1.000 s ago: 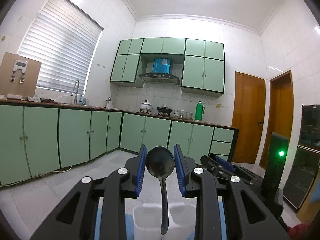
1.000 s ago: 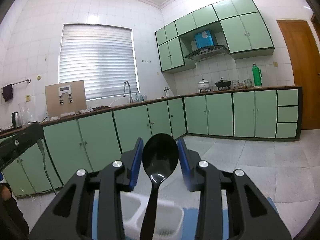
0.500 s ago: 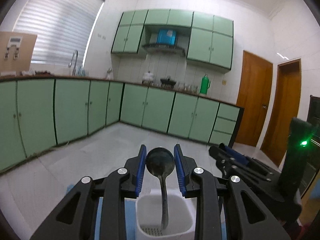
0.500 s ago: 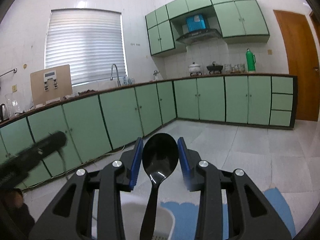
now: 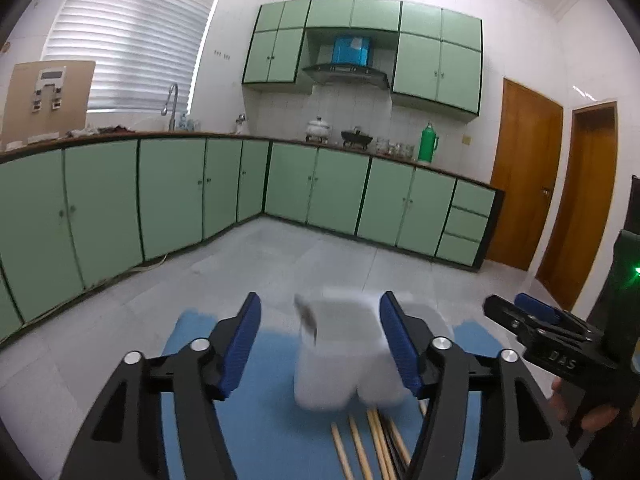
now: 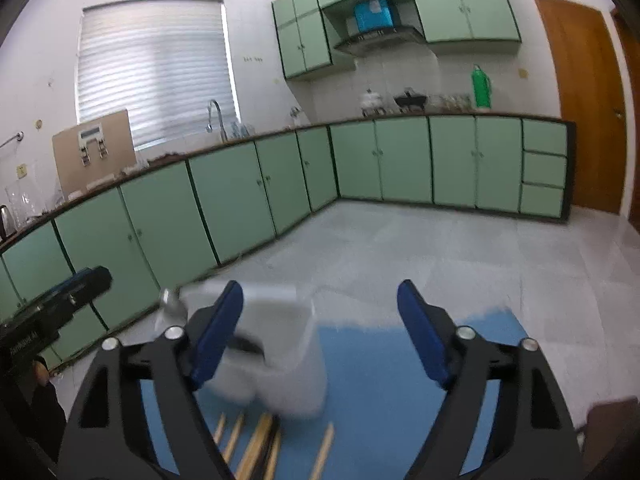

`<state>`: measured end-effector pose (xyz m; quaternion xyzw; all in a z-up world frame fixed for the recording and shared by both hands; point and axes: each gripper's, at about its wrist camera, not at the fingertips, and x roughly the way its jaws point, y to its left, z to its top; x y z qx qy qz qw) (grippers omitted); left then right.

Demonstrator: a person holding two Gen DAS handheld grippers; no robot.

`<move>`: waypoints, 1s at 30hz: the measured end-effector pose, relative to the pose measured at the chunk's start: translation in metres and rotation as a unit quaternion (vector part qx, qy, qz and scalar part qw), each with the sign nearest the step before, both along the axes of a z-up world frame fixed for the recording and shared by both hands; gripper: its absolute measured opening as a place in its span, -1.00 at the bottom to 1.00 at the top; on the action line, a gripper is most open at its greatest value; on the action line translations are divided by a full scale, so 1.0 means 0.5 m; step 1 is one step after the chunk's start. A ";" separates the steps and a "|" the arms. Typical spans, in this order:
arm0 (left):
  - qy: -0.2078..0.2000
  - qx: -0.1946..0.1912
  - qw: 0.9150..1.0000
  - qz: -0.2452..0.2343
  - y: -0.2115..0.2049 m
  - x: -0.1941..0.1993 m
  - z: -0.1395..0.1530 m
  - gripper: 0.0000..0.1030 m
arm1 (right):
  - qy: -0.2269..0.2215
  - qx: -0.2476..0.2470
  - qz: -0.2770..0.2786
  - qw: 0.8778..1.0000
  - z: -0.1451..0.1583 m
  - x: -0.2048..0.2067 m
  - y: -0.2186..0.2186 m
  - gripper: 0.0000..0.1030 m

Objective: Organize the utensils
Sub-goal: 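Open both tools to release the spoons and withdraw to the mat, then grasp a red-patterned wooden chopstick with the right tool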

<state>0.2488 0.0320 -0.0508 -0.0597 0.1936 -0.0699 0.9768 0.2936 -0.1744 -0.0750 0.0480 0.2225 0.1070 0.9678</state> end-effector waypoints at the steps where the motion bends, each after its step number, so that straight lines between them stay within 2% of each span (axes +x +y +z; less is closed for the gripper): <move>1: 0.008 0.002 1.000 0.004 0.000 -0.017 -0.010 0.30 | 0.011 -0.009 -0.006 1.000 -0.012 -0.027 -0.001 0.56; 6: 0.068 0.018 0.997 0.022 -0.012 -0.121 -0.093 0.46 | 0.072 -0.022 -0.021 0.997 -0.082 -0.134 -0.010 0.59; 8: 0.095 0.028 0.995 0.024 -0.018 -0.146 -0.127 0.46 | 0.102 -0.017 -0.026 0.994 -0.113 -0.172 -0.009 0.59; 11: 0.128 0.042 0.991 0.021 -0.030 -0.180 -0.176 0.46 | 0.123 -0.028 -0.028 0.992 -0.149 -0.219 0.007 0.59; 14: 0.144 0.055 0.988 0.025 -0.034 -0.206 -0.203 0.46 | 0.135 -0.056 -0.030 0.989 -0.183 -0.249 0.026 0.59; 16: 0.154 0.070 0.985 0.026 -0.039 -0.216 -0.216 0.47 | 0.152 -0.050 -0.024 0.987 -0.201 -0.258 0.036 0.56; 20: 0.177 0.090 0.980 0.031 -0.033 -0.230 -0.238 0.48 | 0.173 -0.063 -0.011 0.983 -0.223 -0.271 0.056 0.37; 30: 0.175 0.096 0.979 0.035 -0.036 -0.255 -0.234 0.53 | 0.213 -0.097 0.008 0.972 -0.252 -0.284 0.090 -0.22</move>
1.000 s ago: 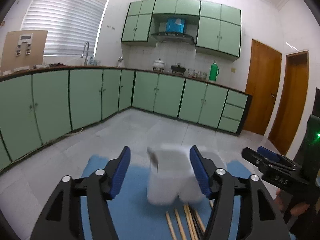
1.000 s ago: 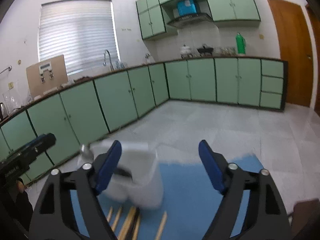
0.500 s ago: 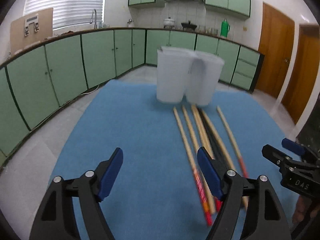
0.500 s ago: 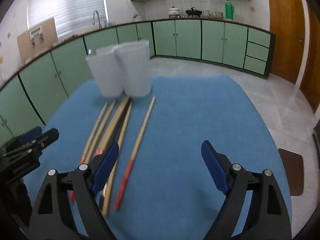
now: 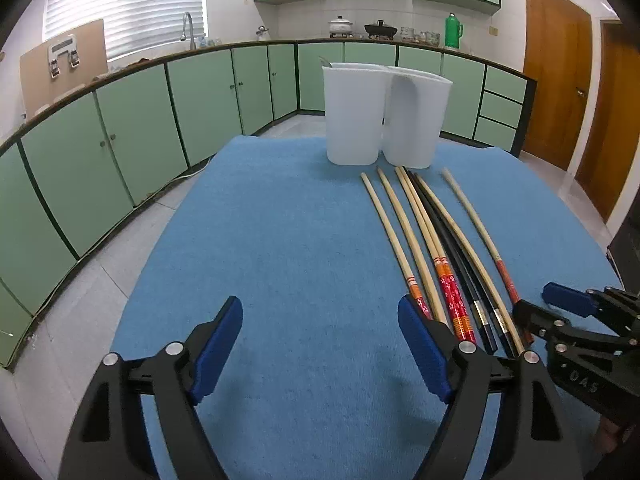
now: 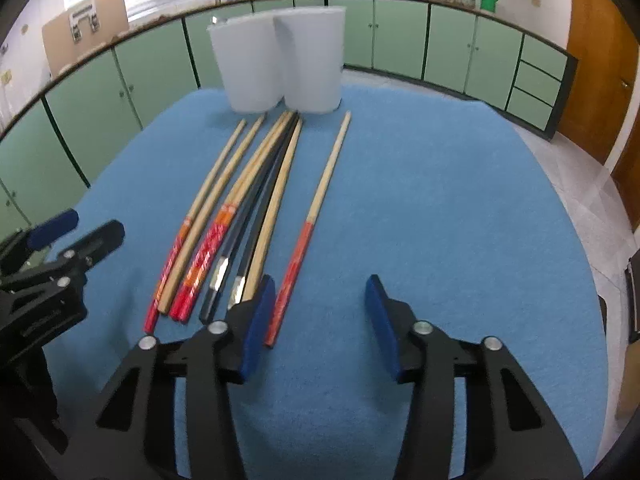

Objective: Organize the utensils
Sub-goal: 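Grasp a red-patterned wooden chopstick with the right tool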

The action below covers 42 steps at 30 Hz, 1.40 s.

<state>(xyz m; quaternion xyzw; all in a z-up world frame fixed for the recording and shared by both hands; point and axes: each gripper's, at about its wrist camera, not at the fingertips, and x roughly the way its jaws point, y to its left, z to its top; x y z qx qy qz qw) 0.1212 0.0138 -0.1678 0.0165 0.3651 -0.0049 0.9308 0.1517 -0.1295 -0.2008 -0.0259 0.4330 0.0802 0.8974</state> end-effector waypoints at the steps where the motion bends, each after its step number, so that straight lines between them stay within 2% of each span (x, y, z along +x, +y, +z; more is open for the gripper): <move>1: -0.001 0.000 1.000 -0.001 -0.002 -0.003 0.001 0.54 | -0.001 -0.003 0.000 1.000 -0.001 0.000 0.001 -0.26; 3: -0.002 -0.002 1.000 -0.004 -0.007 -0.008 0.003 0.58 | -0.003 -0.012 0.004 1.000 -0.001 -0.004 0.006 -0.51; 4: -0.001 -0.002 1.000 -0.007 -0.010 -0.010 0.003 0.58 | -0.004 -0.015 0.005 1.000 -0.003 -0.008 0.004 -0.57; 6: 0.004 -0.003 1.000 -0.013 -0.018 -0.014 0.003 0.59 | -0.004 -0.016 0.007 1.000 -0.001 -0.007 0.001 -0.89; 14: 0.032 -0.018 0.998 -0.051 -0.052 -0.027 -0.008 0.60 | -0.004 -0.008 -0.036 0.999 0.001 -0.008 -0.066 -0.90; 20: 0.071 -0.011 0.996 -0.056 -0.063 -0.020 -0.033 0.60 | -0.005 0.009 -0.051 0.999 -0.003 -0.011 -0.094 -0.90; 22: 0.085 -0.011 0.995 -0.050 -0.058 -0.017 -0.043 0.60 | -0.006 0.004 -0.051 0.999 -0.003 -0.012 -0.091 -0.90; 27: 0.084 -0.009 0.996 -0.011 -0.025 -0.008 -0.044 0.62 | -0.005 0.010 -0.050 0.999 -0.002 -0.014 -0.093 -0.89; 31: 0.084 -0.011 0.996 -0.009 -0.016 -0.007 -0.045 0.61 | -0.007 0.018 -0.033 0.999 -0.001 -0.016 -0.092 -0.75; 36: 0.080 -0.007 0.997 -0.019 -0.024 -0.012 -0.045 0.60 | -0.017 0.027 -0.005 0.999 0.006 -0.038 -0.095 -0.48; 42: 0.079 -0.005 0.997 -0.026 -0.028 -0.014 -0.044 0.49 | -0.008 0.021 -0.006 1.000 0.003 -0.049 -0.097 -0.48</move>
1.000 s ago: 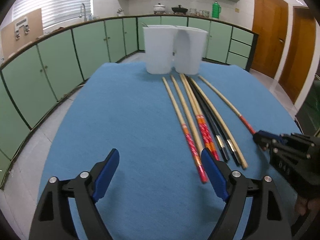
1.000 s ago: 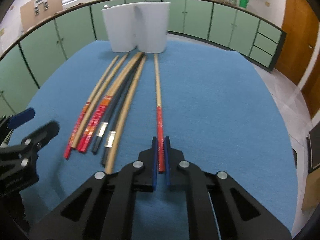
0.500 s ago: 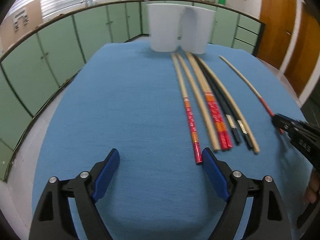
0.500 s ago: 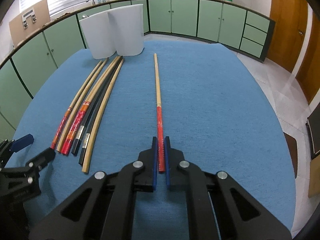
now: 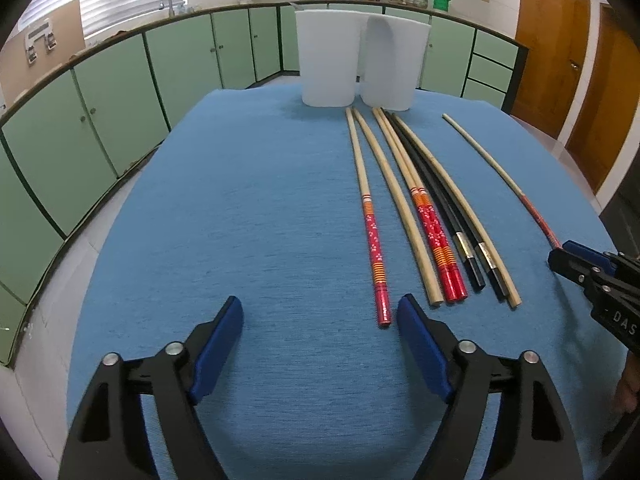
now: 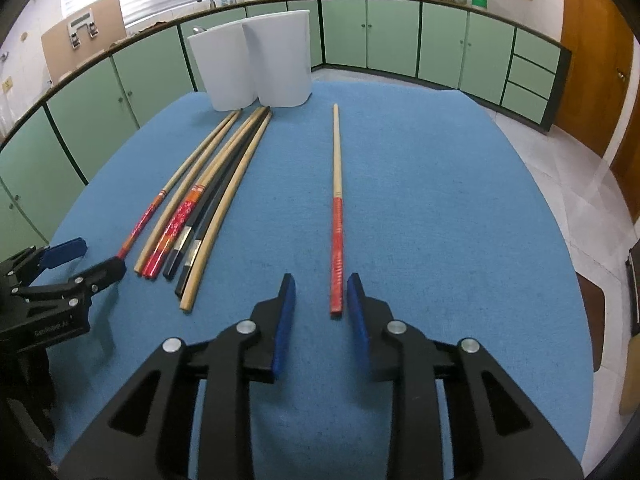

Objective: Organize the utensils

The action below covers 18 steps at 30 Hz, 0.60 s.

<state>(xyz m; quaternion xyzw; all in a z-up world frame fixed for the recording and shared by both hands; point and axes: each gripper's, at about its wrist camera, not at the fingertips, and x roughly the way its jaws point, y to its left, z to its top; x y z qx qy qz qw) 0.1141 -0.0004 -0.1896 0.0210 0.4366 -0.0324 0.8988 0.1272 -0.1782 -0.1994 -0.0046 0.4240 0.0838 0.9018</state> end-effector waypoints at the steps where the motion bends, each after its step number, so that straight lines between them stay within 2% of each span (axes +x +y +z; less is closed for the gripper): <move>1: 0.000 0.000 1.000 -0.001 -0.001 0.000 0.000 0.48 | 0.001 -0.001 0.000 1.000 -0.001 0.001 0.000 -0.48; 9: -0.002 -0.002 1.000 -0.006 -0.009 0.004 -0.002 0.39 | 0.006 0.029 -0.011 0.999 -0.001 0.004 -0.024 -0.65; 14: -0.002 0.000 1.000 -0.009 -0.014 0.005 -0.001 0.34 | 0.009 0.016 -0.011 1.000 -0.004 0.003 -0.019 -0.69; 16: -0.003 0.001 1.000 -0.012 -0.018 0.007 -0.001 0.27 | 0.008 0.009 -0.013 1.000 -0.005 0.005 -0.017 -0.75; 18: -0.005 0.004 1.000 -0.017 -0.025 0.007 0.000 0.09 | 0.009 0.002 -0.015 1.000 -0.006 0.006 -0.014 -0.88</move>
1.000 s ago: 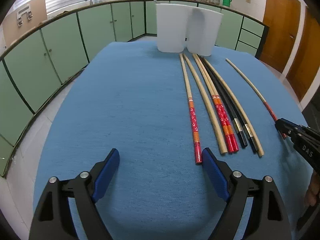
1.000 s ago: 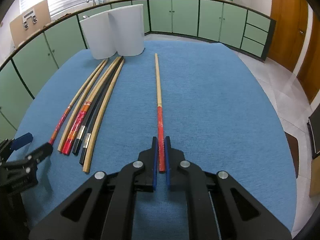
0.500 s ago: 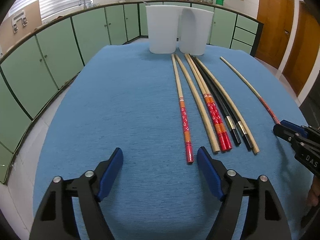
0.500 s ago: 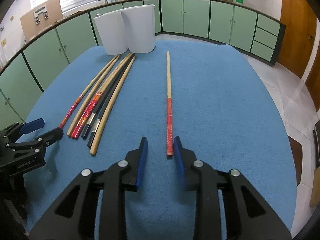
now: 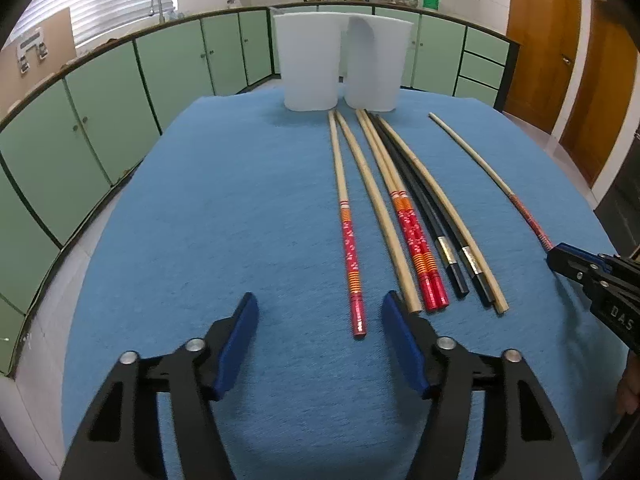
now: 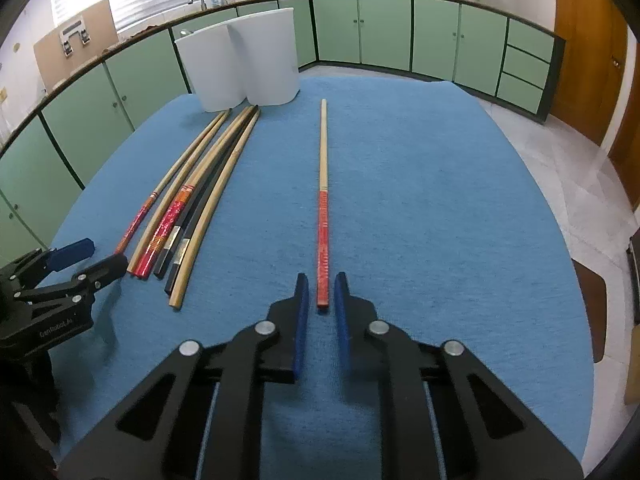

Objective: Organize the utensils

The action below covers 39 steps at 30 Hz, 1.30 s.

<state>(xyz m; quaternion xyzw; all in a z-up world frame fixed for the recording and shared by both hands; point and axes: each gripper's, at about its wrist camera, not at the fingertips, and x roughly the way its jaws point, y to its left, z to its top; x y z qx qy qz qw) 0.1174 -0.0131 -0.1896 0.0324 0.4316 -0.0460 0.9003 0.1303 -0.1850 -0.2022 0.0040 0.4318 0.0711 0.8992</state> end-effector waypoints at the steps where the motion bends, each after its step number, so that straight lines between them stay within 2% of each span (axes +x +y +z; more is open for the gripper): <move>1: -0.001 0.002 1.000 -0.005 -0.005 0.000 0.001 0.02 | 0.000 -0.004 0.000 1.000 0.000 0.000 0.002 -0.89; 3: -0.003 0.003 1.000 -0.016 -0.016 0.002 0.002 -0.33 | -0.002 -0.011 0.000 1.000 -0.001 -0.001 0.004 -0.90; 4: -0.004 0.004 1.000 -0.022 -0.022 0.002 0.002 -0.41 | -0.003 -0.014 0.000 1.000 0.000 -0.001 0.006 -0.90; 5: -0.004 0.003 1.000 -0.026 -0.026 0.002 0.003 -0.58 | -0.003 -0.015 0.001 1.000 0.001 -0.002 0.005 -0.90; 8: -0.006 0.004 0.999 -0.034 -0.034 0.002 0.004 -0.85 | -0.006 -0.014 0.002 1.000 0.004 -0.002 0.004 -0.90; 12: -0.005 -0.008 0.999 -0.036 -0.027 -0.002 0.014 -0.87 | -0.027 -0.017 0.008 0.999 0.032 -0.008 0.001 -0.90; 15: -0.020 -0.011 0.999 -0.037 -0.018 -0.010 0.042 -0.88 | -0.043 -0.010 0.010 0.999 0.065 -0.008 -0.003 -0.90; 26: -0.127 -0.020 0.991 -0.044 0.024 -0.032 0.238 -0.89 | -0.119 0.003 0.026 0.993 0.219 -0.006 -0.014 -0.90; 32: -0.163 -0.028 0.985 -0.053 0.024 -0.002 0.321 -0.89 | -0.148 0.019 0.045 0.988 0.305 0.022 -0.007 -0.90; 39: -0.182 -0.049 0.980 -0.060 0.029 0.057 0.365 -0.89 | -0.160 0.024 0.073 0.984 0.390 0.088 0.007 -0.90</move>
